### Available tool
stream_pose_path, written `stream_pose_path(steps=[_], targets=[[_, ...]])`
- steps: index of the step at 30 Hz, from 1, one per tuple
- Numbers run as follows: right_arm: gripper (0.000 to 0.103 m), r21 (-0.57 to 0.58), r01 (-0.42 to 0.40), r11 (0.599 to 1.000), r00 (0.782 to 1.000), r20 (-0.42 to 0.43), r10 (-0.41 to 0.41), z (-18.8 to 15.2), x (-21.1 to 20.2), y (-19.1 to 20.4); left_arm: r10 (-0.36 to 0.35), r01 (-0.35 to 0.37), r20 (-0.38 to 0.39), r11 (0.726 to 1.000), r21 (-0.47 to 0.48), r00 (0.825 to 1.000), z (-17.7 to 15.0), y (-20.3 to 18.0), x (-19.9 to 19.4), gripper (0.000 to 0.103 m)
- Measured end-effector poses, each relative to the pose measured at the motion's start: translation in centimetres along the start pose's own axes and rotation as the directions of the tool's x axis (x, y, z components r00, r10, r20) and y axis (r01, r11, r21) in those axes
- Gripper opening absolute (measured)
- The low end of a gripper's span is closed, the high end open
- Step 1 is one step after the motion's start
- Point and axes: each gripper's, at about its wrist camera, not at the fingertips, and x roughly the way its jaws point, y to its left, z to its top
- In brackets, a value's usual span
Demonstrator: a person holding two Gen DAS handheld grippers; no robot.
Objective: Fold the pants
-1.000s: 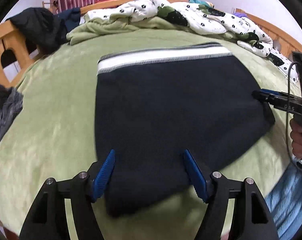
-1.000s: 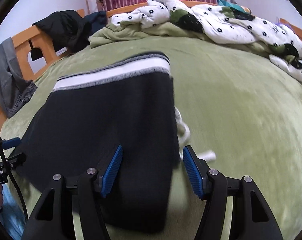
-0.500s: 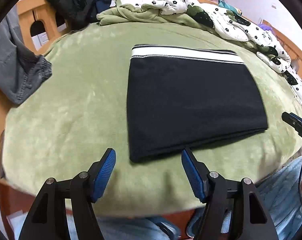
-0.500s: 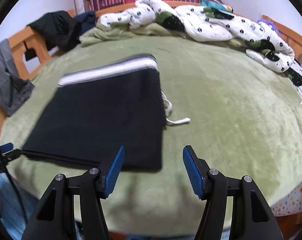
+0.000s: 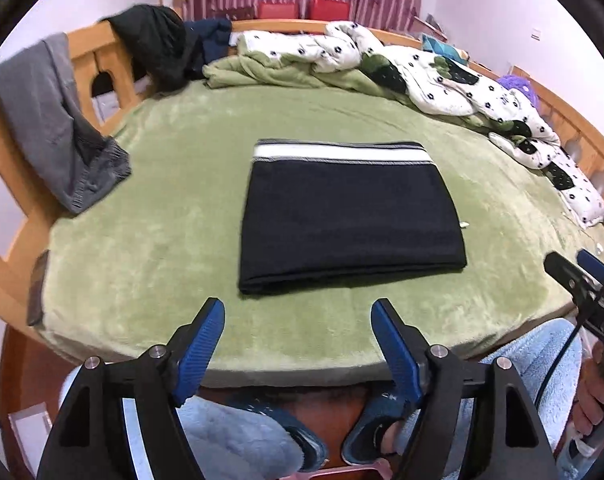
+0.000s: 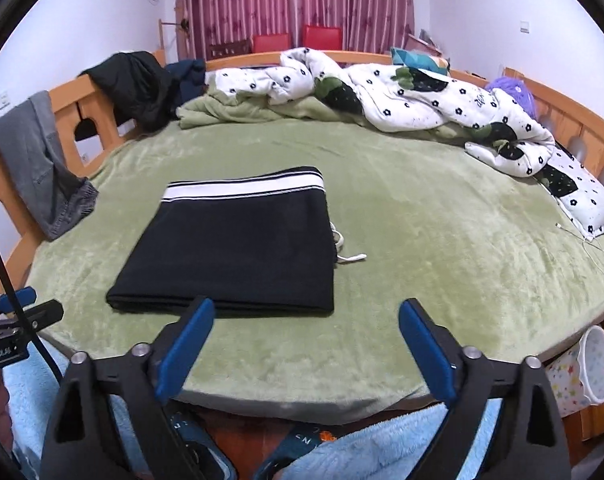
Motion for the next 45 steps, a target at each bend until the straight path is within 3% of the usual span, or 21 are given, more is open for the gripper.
stream_pose_path(steps=[9, 45], targets=[[0.096, 0.002, 0.041, 0.999, 0.999, -0.006, -0.041, -0.8, -0.8, 0.0, 0.033, -0.032, 0.016, 0.999, -0.017, 0.999, -0.5, 0.6, -1.3, 0.077], [0.096, 0.039, 0.094, 0.995, 0.996, 0.0, -0.094, 0.2, 0.3, -0.8, 0.001, -0.001, -0.024, 1.0, 0.002, 1.0, 0.5, -1.0, 1.5, 0.077]])
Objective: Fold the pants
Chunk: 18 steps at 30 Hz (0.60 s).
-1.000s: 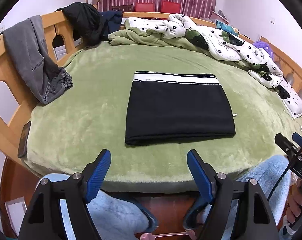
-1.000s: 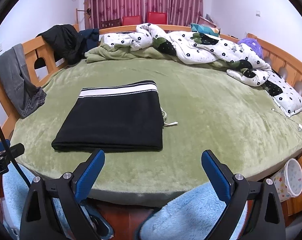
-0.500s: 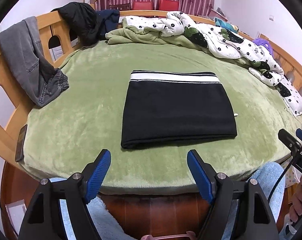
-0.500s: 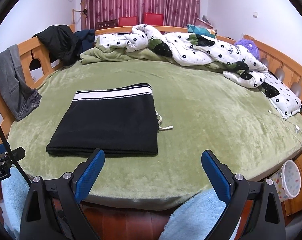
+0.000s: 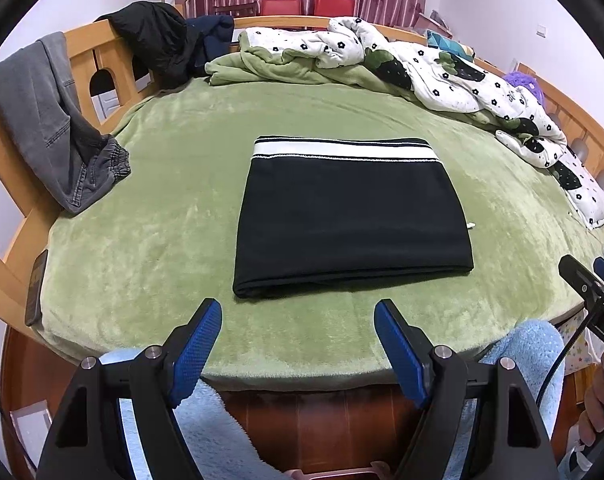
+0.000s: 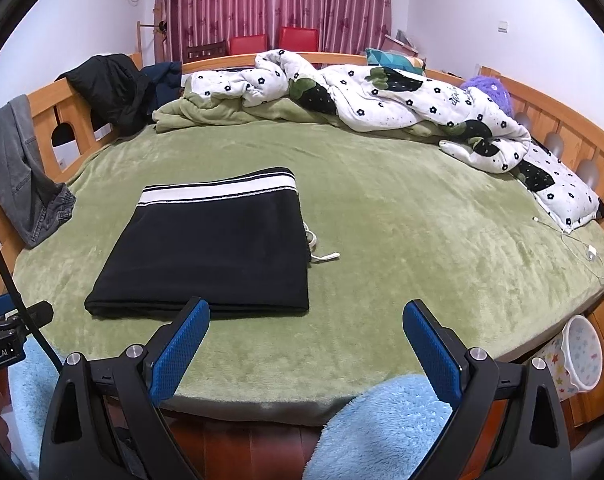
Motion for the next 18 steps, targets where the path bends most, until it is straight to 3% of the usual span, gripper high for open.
stream_pose_path(steps=[18], targets=[[0.096, 0.0, -0.014, 1.0, 1.0, 0.003, 0.014, 0.0, -0.42, 0.48, 0.018, -0.017, 0.014, 1.0, -0.008, 1.0, -0.19, 0.79, -0.78, 0.077]])
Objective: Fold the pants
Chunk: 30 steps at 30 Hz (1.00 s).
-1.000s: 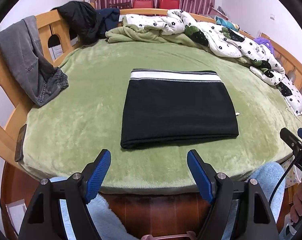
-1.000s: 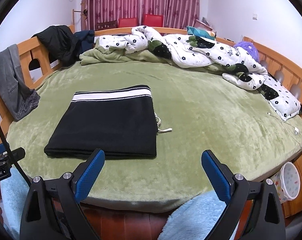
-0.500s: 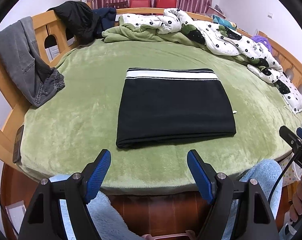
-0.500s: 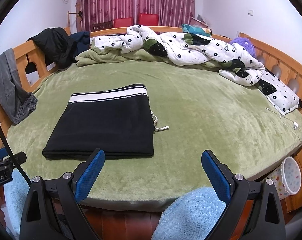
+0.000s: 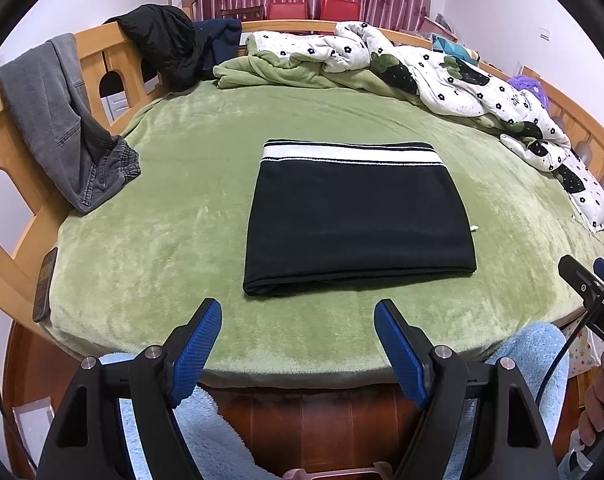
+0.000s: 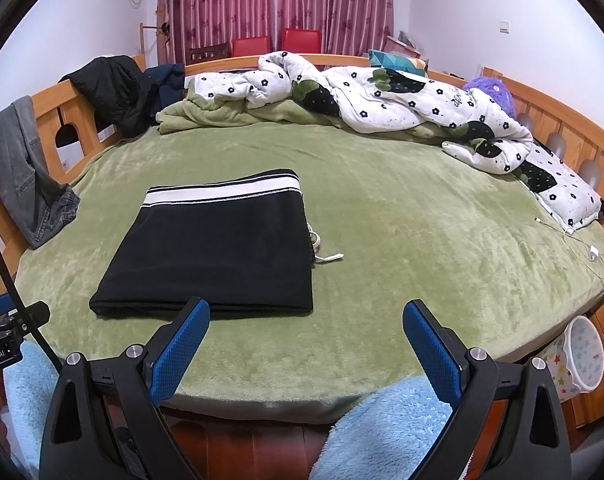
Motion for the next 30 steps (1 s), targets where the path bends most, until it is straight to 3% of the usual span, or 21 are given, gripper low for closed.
stream_pose_path(steps=[30], targets=[[0.096, 0.008, 0.012, 1.0, 1.0, 0.006, -0.012, -0.2, -1.1, 1.0, 0.012, -0.012, 0.033, 1.0, -0.009, 0.999, -0.2, 0.3, -1.9, 0.078]])
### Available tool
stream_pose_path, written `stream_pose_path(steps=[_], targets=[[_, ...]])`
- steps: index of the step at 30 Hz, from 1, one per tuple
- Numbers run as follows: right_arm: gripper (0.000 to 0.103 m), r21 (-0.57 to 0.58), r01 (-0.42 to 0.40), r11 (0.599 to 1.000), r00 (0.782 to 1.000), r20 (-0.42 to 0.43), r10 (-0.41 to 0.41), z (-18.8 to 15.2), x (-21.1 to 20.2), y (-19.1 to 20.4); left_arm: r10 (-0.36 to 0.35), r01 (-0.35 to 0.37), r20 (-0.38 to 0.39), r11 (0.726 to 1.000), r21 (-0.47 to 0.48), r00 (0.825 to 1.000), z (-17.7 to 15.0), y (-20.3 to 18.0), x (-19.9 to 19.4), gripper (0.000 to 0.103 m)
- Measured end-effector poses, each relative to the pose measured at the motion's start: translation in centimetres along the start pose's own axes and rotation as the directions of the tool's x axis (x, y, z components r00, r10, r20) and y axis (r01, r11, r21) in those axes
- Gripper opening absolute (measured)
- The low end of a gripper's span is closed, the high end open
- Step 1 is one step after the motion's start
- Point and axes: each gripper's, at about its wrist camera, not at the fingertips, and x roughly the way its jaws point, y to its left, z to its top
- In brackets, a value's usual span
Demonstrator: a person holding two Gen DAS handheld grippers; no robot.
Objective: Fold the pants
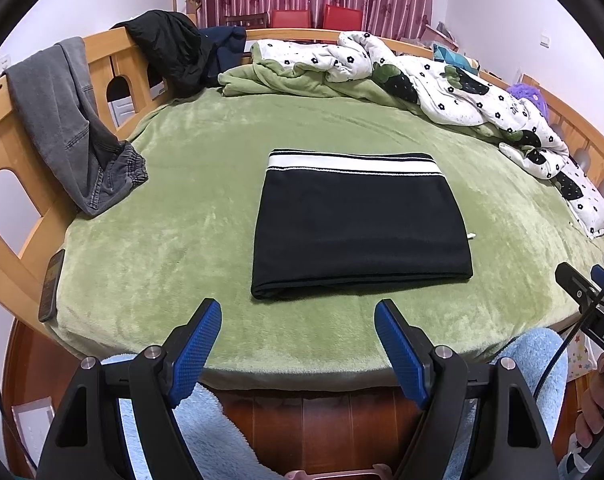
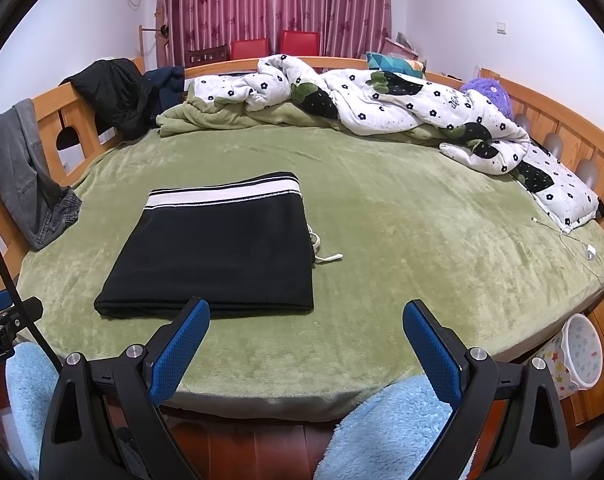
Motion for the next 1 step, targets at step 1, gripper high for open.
stream_pose_path(steps=[1], targets=[[0.096, -0.002, 0.001, 1.0, 1.0, 0.0, -0.001, 0.04, -0.03, 0.15, 0.011, -0.011, 0.008, 1.0, 0.007, 1.0, 0.01, -0.07, -0.15, 0.078]])
